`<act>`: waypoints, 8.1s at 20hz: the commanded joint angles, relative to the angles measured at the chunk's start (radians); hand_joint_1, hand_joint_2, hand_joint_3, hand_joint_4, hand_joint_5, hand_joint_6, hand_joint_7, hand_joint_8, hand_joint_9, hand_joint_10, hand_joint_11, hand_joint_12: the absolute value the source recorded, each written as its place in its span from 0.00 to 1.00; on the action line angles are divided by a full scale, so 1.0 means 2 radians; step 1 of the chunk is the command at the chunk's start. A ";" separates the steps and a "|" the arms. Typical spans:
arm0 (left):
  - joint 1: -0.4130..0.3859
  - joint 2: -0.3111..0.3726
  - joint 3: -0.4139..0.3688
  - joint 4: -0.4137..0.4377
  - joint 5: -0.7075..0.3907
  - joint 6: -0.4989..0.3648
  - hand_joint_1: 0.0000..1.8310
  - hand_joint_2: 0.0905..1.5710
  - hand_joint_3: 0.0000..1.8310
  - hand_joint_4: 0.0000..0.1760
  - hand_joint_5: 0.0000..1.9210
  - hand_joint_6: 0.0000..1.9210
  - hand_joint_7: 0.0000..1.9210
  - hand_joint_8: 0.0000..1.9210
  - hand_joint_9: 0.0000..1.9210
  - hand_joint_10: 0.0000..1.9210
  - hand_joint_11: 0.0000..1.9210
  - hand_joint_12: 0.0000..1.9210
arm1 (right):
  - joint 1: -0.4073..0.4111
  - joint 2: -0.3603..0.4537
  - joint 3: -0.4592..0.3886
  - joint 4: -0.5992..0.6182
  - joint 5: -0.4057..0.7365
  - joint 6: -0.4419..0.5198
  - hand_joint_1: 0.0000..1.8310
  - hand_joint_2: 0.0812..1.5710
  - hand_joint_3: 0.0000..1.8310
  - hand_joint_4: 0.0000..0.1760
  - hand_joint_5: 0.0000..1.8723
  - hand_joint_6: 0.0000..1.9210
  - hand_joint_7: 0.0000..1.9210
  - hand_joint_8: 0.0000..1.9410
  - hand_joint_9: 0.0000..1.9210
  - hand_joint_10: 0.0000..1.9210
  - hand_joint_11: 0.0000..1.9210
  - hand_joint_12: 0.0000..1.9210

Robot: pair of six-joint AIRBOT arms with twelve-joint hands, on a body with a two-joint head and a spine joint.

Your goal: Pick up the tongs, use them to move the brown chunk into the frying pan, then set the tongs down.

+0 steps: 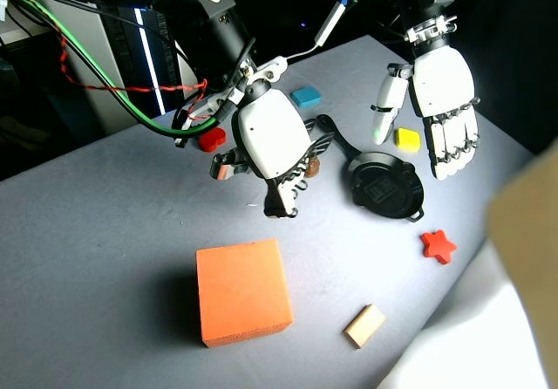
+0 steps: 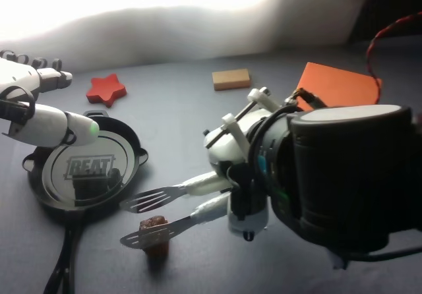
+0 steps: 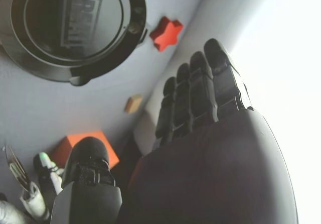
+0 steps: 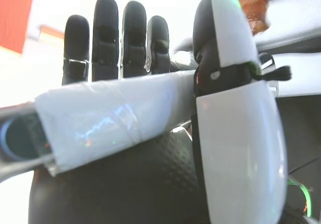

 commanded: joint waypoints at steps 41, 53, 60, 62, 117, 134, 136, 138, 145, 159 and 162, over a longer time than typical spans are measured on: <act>-0.001 -0.006 0.016 0.008 -0.004 0.001 0.00 0.75 0.00 0.00 0.02 0.01 0.04 0.00 0.04 0.00 0.00 0.19 | -0.026 -0.048 0.080 -0.028 0.017 -0.038 0.60 0.68 0.00 0.00 0.39 0.00 0.42 0.00 0.40 0.00 0.11 0.63; 0.000 -0.006 0.016 0.008 -0.004 0.001 0.00 0.77 0.00 0.00 0.03 0.00 0.05 0.00 0.05 0.00 0.00 0.20 | -0.027 -0.048 0.077 -0.028 0.017 -0.066 0.61 0.68 0.00 0.00 0.39 0.00 0.42 0.00 0.40 0.00 0.12 0.63; 0.000 -0.006 0.014 0.008 -0.003 0.003 0.00 0.76 0.00 0.00 0.03 0.00 0.05 0.00 0.06 0.00 0.00 0.21 | -0.025 -0.048 0.077 -0.028 0.018 -0.070 0.62 0.68 0.00 0.00 0.42 0.02 0.45 0.01 0.43 0.01 0.14 0.64; 0.000 -0.006 0.012 0.008 -0.003 0.003 0.00 0.76 0.00 0.00 0.02 0.00 0.05 0.00 0.05 0.00 0.00 0.16 | -0.025 -0.048 0.077 -0.028 0.019 -0.072 0.62 0.68 0.00 0.00 0.45 0.02 0.48 0.01 0.45 0.02 0.18 0.62; -0.001 -0.006 0.017 0.006 -0.001 0.004 0.00 0.75 0.00 0.00 0.05 0.00 0.07 0.00 0.07 0.00 0.00 0.26 | -0.013 -0.026 0.049 -0.080 0.057 -0.092 0.67 0.64 0.05 0.00 0.53 0.50 0.64 0.28 0.72 0.01 0.41 0.65; -0.001 -0.006 0.018 0.005 -0.001 0.004 0.00 0.74 0.00 0.00 0.04 0.00 0.07 0.00 0.07 0.00 0.00 0.24 | 0.018 -0.024 0.063 -0.083 0.097 -0.077 0.61 0.70 0.00 0.00 0.52 0.52 0.75 0.02 0.75 0.07 0.44 0.66; -0.002 -0.007 0.018 0.005 -0.001 0.004 0.00 0.75 0.00 0.00 0.04 0.00 0.07 0.00 0.07 0.00 0.00 0.26 | 0.027 -0.031 0.085 -0.100 0.128 -0.063 0.62 0.70 0.00 0.00 0.53 0.51 0.75 0.02 0.75 0.07 0.44 0.66; -0.002 -0.007 0.018 0.005 -0.001 0.004 0.00 0.74 0.00 0.00 0.05 0.00 0.07 0.00 0.07 0.00 0.00 0.25 | 0.033 -0.049 0.117 -0.114 0.152 -0.058 0.63 0.69 0.00 0.00 0.53 0.50 0.76 0.02 0.75 0.07 0.44 0.66; -0.003 -0.011 0.019 0.005 0.001 0.004 0.00 0.74 0.00 0.00 0.05 0.01 0.07 0.00 0.08 0.01 0.00 0.31 | 0.015 -0.105 0.219 -0.113 0.208 -0.032 0.62 0.70 0.00 0.00 0.53 0.51 0.75 0.01 0.74 0.07 0.43 0.66; -0.002 -0.044 0.108 0.013 -0.011 0.004 0.00 0.76 0.00 0.00 0.04 0.00 0.07 0.00 0.07 0.00 0.00 0.27 | 0.004 -0.122 0.244 -0.132 0.221 -0.021 0.61 0.73 0.00 0.00 0.47 0.58 0.66 0.00 0.65 0.05 0.36 0.65; -0.003 -0.050 0.130 0.007 -0.011 0.004 0.00 0.76 0.00 0.00 0.04 0.00 0.07 0.00 0.07 0.00 0.00 0.27 | -0.001 -0.120 0.244 -0.134 0.218 -0.021 0.61 0.75 0.00 0.00 0.44 0.63 0.62 0.00 0.61 0.03 0.32 0.65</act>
